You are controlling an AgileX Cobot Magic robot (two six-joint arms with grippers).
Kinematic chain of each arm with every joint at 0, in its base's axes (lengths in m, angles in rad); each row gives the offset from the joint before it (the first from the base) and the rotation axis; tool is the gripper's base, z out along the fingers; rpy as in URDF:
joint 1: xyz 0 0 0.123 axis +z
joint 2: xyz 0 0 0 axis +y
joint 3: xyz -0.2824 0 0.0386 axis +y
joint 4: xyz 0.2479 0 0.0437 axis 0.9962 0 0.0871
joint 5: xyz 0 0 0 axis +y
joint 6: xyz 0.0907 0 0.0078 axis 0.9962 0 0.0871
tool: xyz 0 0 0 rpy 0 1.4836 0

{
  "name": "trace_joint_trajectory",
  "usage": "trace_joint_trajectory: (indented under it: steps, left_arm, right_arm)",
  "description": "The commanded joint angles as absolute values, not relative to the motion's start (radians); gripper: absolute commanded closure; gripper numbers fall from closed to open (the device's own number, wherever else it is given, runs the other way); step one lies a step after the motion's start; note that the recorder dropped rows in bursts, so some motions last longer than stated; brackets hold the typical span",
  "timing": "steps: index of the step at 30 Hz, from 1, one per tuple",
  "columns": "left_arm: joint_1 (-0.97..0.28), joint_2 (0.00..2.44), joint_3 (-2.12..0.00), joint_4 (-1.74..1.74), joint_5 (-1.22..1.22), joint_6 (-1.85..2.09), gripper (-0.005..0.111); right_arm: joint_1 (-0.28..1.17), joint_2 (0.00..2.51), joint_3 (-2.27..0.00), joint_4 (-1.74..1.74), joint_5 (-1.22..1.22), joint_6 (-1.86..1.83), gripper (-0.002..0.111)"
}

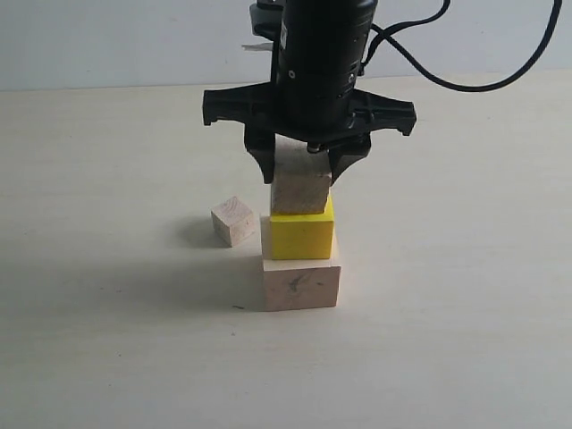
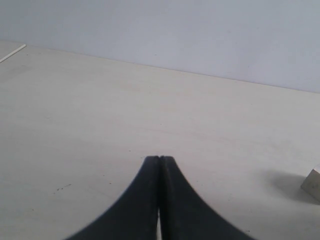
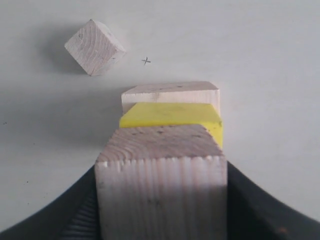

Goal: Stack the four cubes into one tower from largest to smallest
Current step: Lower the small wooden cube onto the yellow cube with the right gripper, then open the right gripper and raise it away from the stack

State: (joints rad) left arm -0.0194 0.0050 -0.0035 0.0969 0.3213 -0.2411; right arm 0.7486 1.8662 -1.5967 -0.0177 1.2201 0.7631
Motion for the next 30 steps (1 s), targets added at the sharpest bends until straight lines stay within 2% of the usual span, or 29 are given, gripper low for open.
trace_joint_trajectory:
  steps: [1,5,13,18,23,30]
  left_arm:
    - [-0.021,0.0,0.0,0.097,0.312,-0.241,0.107]
    - [-0.021,0.0,0.0,0.097,0.312,-0.241,0.107]
    - [-0.021,0.0,0.0,0.097,0.312,-0.241,0.107]
    - [-0.021,0.0,0.0,0.097,0.312,-0.241,0.107]
    - [-0.021,0.0,0.0,0.097,0.312,-0.241,0.107]
    - [-0.021,0.0,0.0,0.099,0.312,-0.241,0.107]
  right_arm:
    - [0.745,1.865,-1.523,-0.056,1.221,0.767,0.064]
    - [0.745,1.861,-1.533,-0.063,1.221,0.751,0.048]
    - [0.745,1.855,-1.552,-0.043,1.221,0.714,0.033]
    - [0.745,1.837,-1.552,-0.031,1.221,0.693,0.032]
    - [0.735,1.741,-1.552,-0.012,1.221,0.523,0.032]
    - [0.625,1.68,-1.552,0.122,1.221,0.312,0.032]
